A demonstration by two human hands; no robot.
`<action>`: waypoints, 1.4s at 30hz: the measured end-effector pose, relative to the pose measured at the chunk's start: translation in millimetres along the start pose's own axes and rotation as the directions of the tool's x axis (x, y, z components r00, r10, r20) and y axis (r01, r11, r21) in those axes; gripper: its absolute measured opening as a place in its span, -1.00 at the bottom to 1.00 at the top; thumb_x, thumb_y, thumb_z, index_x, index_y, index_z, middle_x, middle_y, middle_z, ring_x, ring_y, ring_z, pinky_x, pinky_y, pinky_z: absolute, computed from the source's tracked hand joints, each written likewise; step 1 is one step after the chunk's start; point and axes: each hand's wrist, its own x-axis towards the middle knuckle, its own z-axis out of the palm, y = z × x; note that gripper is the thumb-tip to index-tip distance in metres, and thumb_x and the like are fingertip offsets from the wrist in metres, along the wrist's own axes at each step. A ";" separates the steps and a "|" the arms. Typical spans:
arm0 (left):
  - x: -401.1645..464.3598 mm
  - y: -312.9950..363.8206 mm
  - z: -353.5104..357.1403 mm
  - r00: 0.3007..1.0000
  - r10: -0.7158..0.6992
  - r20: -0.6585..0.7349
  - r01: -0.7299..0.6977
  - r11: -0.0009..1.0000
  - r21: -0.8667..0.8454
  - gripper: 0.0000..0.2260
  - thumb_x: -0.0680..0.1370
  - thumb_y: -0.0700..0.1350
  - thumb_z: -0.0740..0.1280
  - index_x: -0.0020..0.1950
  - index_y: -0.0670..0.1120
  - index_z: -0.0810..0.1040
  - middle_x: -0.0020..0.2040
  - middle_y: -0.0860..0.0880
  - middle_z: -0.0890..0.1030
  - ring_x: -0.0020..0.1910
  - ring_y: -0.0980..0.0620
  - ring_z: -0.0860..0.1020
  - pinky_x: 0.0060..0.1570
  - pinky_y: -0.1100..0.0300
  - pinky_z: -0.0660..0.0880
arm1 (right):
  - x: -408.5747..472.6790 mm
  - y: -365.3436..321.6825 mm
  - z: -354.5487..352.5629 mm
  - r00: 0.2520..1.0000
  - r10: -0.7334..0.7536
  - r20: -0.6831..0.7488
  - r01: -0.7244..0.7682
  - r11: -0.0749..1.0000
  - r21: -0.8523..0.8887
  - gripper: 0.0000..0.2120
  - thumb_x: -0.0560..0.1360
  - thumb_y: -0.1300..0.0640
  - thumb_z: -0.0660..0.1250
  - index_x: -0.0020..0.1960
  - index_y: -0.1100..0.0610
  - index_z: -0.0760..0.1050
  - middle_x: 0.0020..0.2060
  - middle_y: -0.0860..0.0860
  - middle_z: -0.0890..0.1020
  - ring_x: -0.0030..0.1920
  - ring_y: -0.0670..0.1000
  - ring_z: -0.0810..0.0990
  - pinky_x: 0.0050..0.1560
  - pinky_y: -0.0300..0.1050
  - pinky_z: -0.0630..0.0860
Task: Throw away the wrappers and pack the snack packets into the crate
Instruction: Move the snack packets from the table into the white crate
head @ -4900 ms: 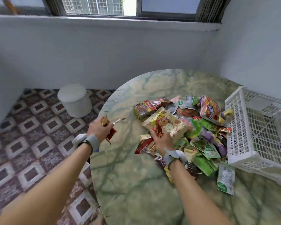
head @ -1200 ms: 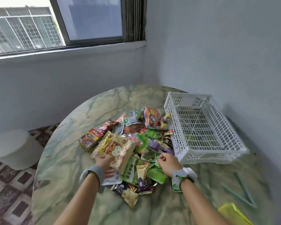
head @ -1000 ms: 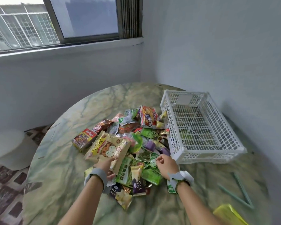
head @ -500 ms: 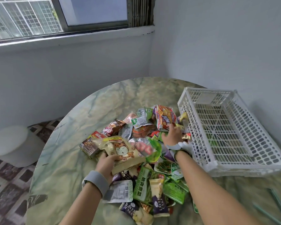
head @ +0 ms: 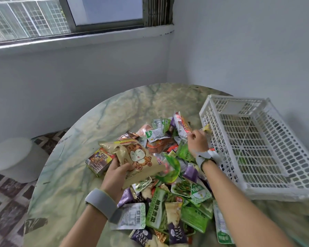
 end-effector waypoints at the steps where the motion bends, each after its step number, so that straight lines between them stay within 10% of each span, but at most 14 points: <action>1: -7.7 3.6 17.1 0.999 0.041 0.003 -0.041 0.999 0.011 -0.63 0.50 -0.39 0.27 0.26 -0.11 0.45 -0.02 -0.15 0.64 -0.20 -0.10 0.61 -0.32 0.11 0.51 | 0.2 2.2 -22.9 0.999 0.006 0.046 -0.009 0.999 0.052 -0.74 0.57 0.13 0.19 -0.22 0.27 0.40 -0.27 0.10 0.45 -0.23 0.12 0.41 -0.29 -0.04 0.27; 6: -31.7 16.5 85.6 0.985 0.171 0.012 -0.170 0.984 -0.043 -0.59 0.50 -0.41 0.26 0.27 -0.07 0.45 0.08 -0.18 0.62 -0.06 -0.17 0.59 -0.14 0.04 0.55 | -11.0 15.1 -114.3 0.974 -0.004 0.228 -0.067 0.951 0.302 -0.64 0.55 -0.09 0.20 -0.19 0.22 0.39 -0.34 0.19 0.44 -0.29 0.12 0.55 -0.30 0.03 0.51; 12: -69.1 13.2 197.2 0.958 0.235 0.162 -0.228 0.972 -0.061 -0.62 0.48 -0.42 0.27 0.14 0.01 0.51 -0.07 -0.07 0.69 -0.15 -0.08 0.64 -0.29 0.14 0.57 | -8.8 67.4 -248.6 0.965 0.022 0.263 -0.206 0.686 0.697 -0.71 0.57 0.10 0.26 0.06 0.36 0.46 0.07 0.30 0.58 0.01 0.26 0.65 -0.21 0.33 0.61; 23: -51.4 -74.7 336.3 0.927 -0.057 0.370 -0.058 0.954 0.294 -0.64 0.49 -0.41 0.23 0.21 -0.09 0.42 0.04 -0.22 0.62 -0.12 -0.20 0.64 -0.20 -0.04 0.64 | -2.3 203.0 -298.8 0.999 -0.013 0.052 0.012 1.000 0.018 -0.69 0.58 0.04 0.21 -0.28 0.14 0.28 -0.41 0.13 0.47 -0.39 0.14 0.47 -0.38 -0.05 0.40; 26: -42.3 -95.3 338.9 0.930 0.205 0.307 -0.368 0.453 0.812 -0.61 0.45 -0.16 0.37 0.22 -0.08 0.33 0.08 -0.12 0.50 0.02 -0.13 0.54 -0.05 0.03 0.53 | -8.9 217.4 -278.2 0.992 -0.075 0.105 0.083 0.994 -0.075 -0.74 0.58 0.13 0.24 -0.26 0.19 0.36 -0.35 0.10 0.52 -0.34 0.10 0.45 -0.40 -0.13 0.27; 29: -44.4 -106.5 339.0 0.719 0.535 0.443 -0.570 0.091 0.816 -0.56 0.39 -0.12 0.41 0.22 -0.07 0.36 0.13 -0.10 0.37 0.08 -0.10 0.42 -0.01 0.11 0.46 | -16.5 228.8 -263.2 0.962 -0.048 0.270 0.113 0.967 -0.228 -0.79 0.54 0.13 0.25 -0.14 0.25 0.54 -0.21 0.10 0.62 -0.17 0.10 0.57 -0.24 -0.12 0.40; 31: -40.0 -106.7 337.4 0.691 0.590 0.418 -0.574 0.096 0.813 -0.57 0.39 -0.08 0.41 0.20 -0.05 0.36 0.13 -0.08 0.36 0.08 -0.09 0.41 -0.02 0.10 0.47 | -17.0 237.7 -260.1 0.979 -0.117 0.168 0.155 0.960 -0.231 -0.84 0.48 0.18 0.29 -0.21 0.24 0.55 -0.25 0.06 0.58 -0.19 0.09 0.53 -0.10 -0.02 0.50; 35: -19.6 -102.8 323.7 0.900 0.412 0.141 -0.263 0.257 0.930 -0.44 0.43 -0.03 0.42 0.33 -0.10 0.25 0.24 -0.14 0.37 0.16 -0.15 0.42 0.09 0.06 0.39 | -16.0 249.5 -267.2 0.978 -0.005 -0.208 -0.066 0.941 -0.333 -0.73 0.36 0.23 0.39 0.05 0.21 0.52 0.00 0.22 0.57 -0.02 0.27 0.52 -0.06 0.07 0.50; 42: 0.0 -100.2 324.1 0.992 0.034 0.123 -0.118 0.607 0.786 -0.76 0.55 -0.16 0.27 0.20 -0.10 0.35 0.09 -0.15 0.57 -0.07 -0.15 0.59 -0.08 -0.02 0.60 | 7.9 263.2 -295.9 0.945 0.318 -0.073 -0.326 0.913 -0.244 -0.76 0.52 0.24 0.15 0.16 0.19 0.42 -0.01 0.20 0.63 -0.16 0.20 0.56 -0.14 0.00 0.54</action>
